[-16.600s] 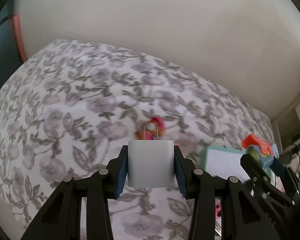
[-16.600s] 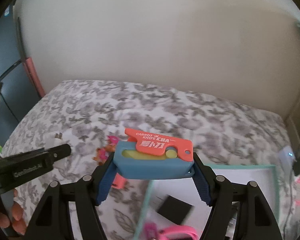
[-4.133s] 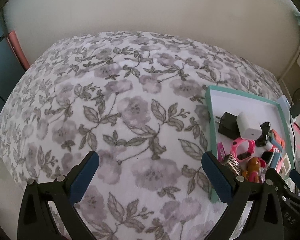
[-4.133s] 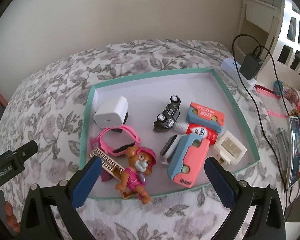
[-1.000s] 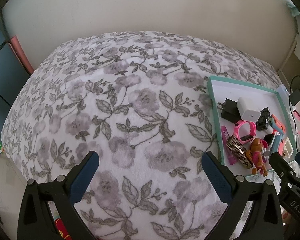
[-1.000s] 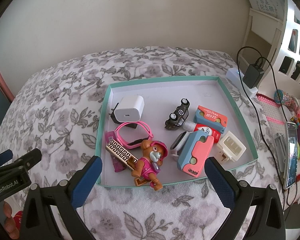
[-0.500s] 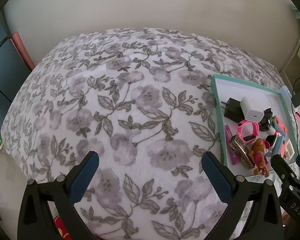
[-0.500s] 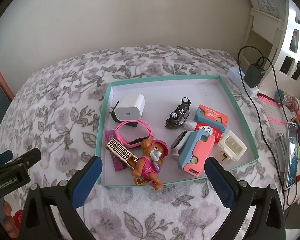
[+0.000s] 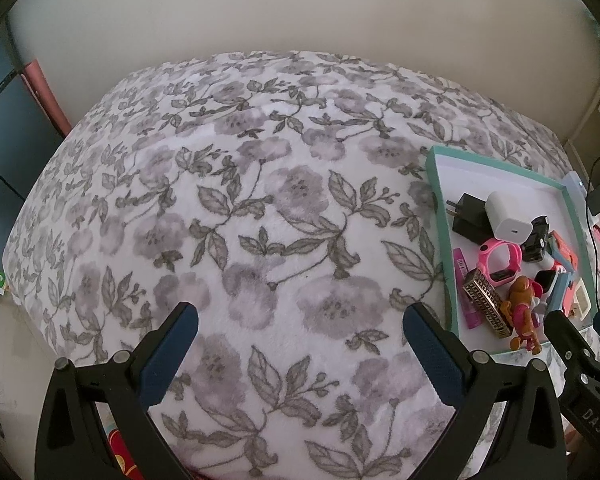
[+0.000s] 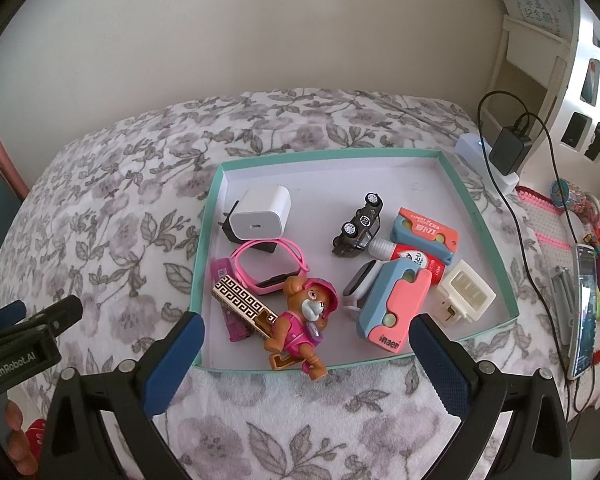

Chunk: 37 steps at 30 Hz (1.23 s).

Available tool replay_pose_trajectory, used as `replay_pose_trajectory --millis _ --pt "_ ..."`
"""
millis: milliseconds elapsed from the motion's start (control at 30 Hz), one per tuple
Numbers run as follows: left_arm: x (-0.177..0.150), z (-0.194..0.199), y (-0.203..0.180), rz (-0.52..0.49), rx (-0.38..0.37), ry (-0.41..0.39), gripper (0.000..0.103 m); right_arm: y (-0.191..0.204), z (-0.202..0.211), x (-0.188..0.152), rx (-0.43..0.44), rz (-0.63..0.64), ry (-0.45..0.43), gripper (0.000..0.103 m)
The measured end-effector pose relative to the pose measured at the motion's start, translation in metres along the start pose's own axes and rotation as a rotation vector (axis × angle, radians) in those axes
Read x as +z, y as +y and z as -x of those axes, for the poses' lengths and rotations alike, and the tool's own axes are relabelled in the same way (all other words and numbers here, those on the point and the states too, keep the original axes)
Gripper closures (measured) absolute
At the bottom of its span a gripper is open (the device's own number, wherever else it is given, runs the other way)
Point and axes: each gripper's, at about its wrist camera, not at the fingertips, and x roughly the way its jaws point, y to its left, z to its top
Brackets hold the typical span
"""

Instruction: Organize rigid objects

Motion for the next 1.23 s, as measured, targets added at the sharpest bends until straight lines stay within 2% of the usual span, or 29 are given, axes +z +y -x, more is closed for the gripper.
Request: replay_pose_trajectory --millis 1233 --pt "-0.0006 0.0051 -0.0013 0.001 0.003 -0.022 0.001 -0.0002 -0.0009 0.0002 0.0 0.0 0.004 0.0"
